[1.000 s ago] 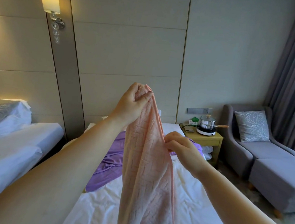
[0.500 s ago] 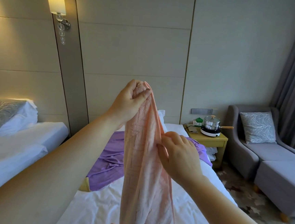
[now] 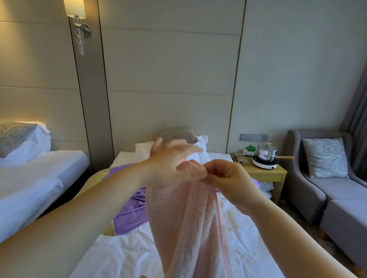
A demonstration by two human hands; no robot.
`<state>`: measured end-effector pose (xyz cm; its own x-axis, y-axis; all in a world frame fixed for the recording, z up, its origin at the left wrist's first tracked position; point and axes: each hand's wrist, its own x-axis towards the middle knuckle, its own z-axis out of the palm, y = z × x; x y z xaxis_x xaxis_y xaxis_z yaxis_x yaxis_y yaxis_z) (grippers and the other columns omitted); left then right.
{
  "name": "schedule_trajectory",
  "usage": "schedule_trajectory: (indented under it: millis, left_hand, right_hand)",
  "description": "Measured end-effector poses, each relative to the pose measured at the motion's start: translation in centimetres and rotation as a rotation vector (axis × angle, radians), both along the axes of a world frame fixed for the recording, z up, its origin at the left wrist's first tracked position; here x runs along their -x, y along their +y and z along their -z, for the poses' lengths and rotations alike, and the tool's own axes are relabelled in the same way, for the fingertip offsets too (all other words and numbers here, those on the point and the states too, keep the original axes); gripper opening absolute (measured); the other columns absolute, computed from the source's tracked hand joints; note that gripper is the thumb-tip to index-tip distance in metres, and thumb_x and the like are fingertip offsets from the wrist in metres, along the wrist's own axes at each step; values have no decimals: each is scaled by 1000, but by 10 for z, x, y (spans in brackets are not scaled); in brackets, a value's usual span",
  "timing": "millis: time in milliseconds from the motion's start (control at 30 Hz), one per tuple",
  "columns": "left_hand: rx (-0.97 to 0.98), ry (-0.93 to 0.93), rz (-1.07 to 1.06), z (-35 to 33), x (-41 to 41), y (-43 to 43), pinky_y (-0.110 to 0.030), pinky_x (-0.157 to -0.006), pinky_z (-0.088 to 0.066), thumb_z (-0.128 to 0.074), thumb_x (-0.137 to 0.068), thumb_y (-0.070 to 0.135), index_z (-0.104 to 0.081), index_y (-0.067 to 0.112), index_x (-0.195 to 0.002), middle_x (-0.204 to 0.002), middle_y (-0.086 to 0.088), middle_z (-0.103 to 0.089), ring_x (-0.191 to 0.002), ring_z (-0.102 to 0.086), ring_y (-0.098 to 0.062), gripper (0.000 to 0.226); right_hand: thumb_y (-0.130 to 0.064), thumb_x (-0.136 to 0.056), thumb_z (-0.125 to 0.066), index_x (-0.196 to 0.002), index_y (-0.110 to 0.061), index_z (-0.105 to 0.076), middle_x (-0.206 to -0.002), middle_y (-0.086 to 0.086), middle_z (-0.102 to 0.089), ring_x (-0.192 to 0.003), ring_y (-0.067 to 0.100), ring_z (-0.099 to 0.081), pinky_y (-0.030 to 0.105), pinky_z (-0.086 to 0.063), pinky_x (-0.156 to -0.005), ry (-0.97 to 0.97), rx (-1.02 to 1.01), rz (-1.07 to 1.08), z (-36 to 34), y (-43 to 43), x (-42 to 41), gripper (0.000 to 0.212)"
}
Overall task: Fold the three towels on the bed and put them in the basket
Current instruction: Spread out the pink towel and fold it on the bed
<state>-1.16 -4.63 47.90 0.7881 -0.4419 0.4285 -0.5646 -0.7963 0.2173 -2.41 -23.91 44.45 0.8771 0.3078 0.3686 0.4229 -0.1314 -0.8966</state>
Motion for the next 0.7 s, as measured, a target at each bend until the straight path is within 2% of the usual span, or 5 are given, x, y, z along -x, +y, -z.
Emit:
schedule_trajectory:
  millis: [100, 333, 400, 533, 700]
  left_hand:
    - [-105, 55, 40, 15, -1, -10, -50, -110, 22, -46, -89, 61, -61, 32, -109, -113, 19, -59, -121, -41, 3, 38]
    - [43, 172, 189, 13, -2, -18, -44, -117, 7, -49, -92, 49, -60, 36, -89, -82, 20, -62, -97, -53, 8, 18]
    - [136, 137, 215, 8, -2, -18, -44, -117, 4, -51, -93, 40, -52, 39, -80, -78, 32, -59, -89, -51, 17, 13]
    - [247, -5, 139, -15, -2, -14, -49, -117, -4, -53, -94, 34, -50, 32, -88, -86, 29, -56, -90, -49, 9, 6]
    - [378, -182, 90, -45, 6, 5, -57, -110, -23, -54, -94, 31, -55, 25, -93, -90, 19, -58, -89, -51, 9, 6]
  right_hand:
    - [-8, -86, -66, -81, -20, -73, -77, -3, -72, -72, 7, -64, 16, -48, -63, 0, -2, -22, 1, -5, 0, 14]
    - [-12, -88, -64, -87, -19, -71, -87, -1, -72, -85, 14, -66, 35, -52, -85, 47, 7, -15, 32, -22, 7, 10]
    - [-18, -88, -65, -89, -16, -70, -92, 3, -71, -89, 18, -67, 41, -53, -88, 18, 131, 21, 43, -23, 12, 6]
    - [-23, -90, -61, -90, -1, -66, -104, 4, -60, -94, 22, -57, 41, -47, -86, -259, 415, 256, 57, -19, 12, 23]
    - [-22, -85, -66, -110, -15, -68, -121, 6, -62, -100, 32, -59, 42, -50, -75, -734, 748, 784, 45, -16, 15, 26]
